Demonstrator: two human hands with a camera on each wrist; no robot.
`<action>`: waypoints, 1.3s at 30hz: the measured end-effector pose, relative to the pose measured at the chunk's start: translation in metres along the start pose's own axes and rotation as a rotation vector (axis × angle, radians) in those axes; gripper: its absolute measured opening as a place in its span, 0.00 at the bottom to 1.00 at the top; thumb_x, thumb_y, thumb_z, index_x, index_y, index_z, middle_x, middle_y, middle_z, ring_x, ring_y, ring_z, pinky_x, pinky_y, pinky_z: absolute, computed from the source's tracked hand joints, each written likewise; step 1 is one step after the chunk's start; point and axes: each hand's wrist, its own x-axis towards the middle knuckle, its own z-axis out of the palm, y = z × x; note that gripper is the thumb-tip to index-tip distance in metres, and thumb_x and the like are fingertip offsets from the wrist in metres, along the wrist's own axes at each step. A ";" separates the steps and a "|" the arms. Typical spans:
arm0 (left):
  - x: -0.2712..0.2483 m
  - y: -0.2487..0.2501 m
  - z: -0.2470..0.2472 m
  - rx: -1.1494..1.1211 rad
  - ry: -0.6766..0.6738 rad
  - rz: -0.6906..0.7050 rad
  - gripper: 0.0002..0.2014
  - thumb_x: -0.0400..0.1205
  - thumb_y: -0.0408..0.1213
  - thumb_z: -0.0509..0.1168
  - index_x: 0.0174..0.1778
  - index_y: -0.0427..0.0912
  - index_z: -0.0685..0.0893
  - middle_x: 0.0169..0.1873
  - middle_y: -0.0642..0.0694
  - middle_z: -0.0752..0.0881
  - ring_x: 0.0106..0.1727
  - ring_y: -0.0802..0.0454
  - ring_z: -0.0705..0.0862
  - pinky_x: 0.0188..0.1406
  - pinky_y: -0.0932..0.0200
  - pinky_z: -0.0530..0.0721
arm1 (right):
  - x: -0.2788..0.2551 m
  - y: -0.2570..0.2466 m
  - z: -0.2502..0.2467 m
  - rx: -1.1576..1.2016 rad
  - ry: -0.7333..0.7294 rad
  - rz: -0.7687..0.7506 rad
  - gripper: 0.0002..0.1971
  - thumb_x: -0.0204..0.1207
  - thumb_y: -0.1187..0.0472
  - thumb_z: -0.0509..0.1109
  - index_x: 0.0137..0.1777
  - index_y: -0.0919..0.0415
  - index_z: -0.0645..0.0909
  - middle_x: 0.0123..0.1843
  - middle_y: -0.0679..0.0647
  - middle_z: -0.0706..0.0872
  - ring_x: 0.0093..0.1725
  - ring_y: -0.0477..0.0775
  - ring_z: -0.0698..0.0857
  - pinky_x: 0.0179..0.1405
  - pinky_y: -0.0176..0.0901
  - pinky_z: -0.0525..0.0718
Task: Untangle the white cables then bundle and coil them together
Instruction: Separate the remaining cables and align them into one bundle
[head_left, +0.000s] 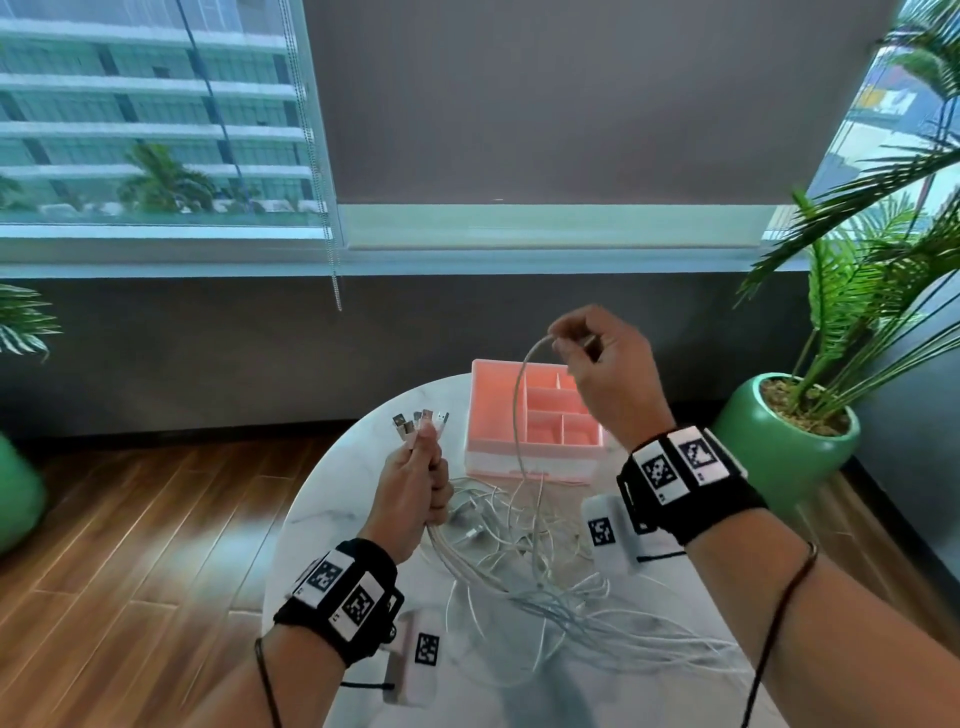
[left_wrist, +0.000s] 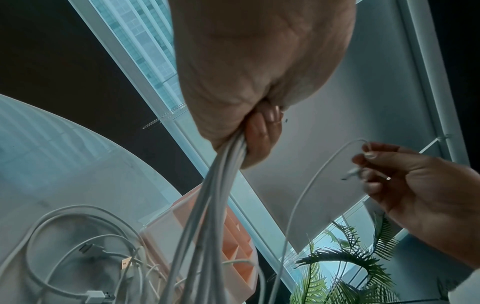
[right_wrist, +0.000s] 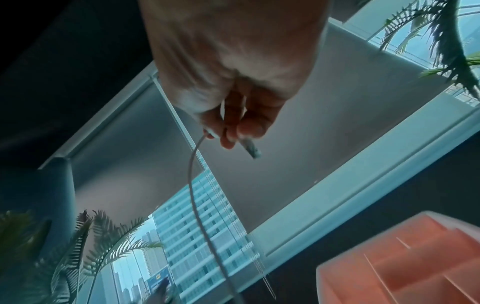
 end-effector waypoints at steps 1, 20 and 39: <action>0.000 0.000 0.001 -0.005 0.001 0.005 0.22 0.89 0.56 0.57 0.33 0.49 0.64 0.25 0.50 0.60 0.24 0.54 0.54 0.20 0.63 0.54 | -0.006 0.003 0.006 0.012 -0.055 0.033 0.08 0.78 0.70 0.69 0.46 0.57 0.86 0.39 0.42 0.88 0.35 0.37 0.83 0.37 0.34 0.84; -0.009 0.000 0.025 -0.046 -0.038 0.027 0.15 0.91 0.48 0.55 0.45 0.42 0.75 0.25 0.50 0.62 0.23 0.56 0.60 0.21 0.62 0.58 | -0.065 -0.002 0.085 0.584 -0.109 0.339 0.22 0.74 0.80 0.70 0.65 0.60 0.80 0.47 0.62 0.87 0.46 0.59 0.91 0.48 0.49 0.92; -0.008 -0.008 0.024 0.062 0.031 0.072 0.27 0.89 0.58 0.52 0.39 0.37 0.78 0.23 0.48 0.65 0.21 0.54 0.65 0.19 0.63 0.66 | -0.081 0.006 0.105 0.453 -0.018 0.345 0.26 0.73 0.76 0.72 0.67 0.54 0.82 0.42 0.54 0.91 0.43 0.52 0.91 0.52 0.52 0.91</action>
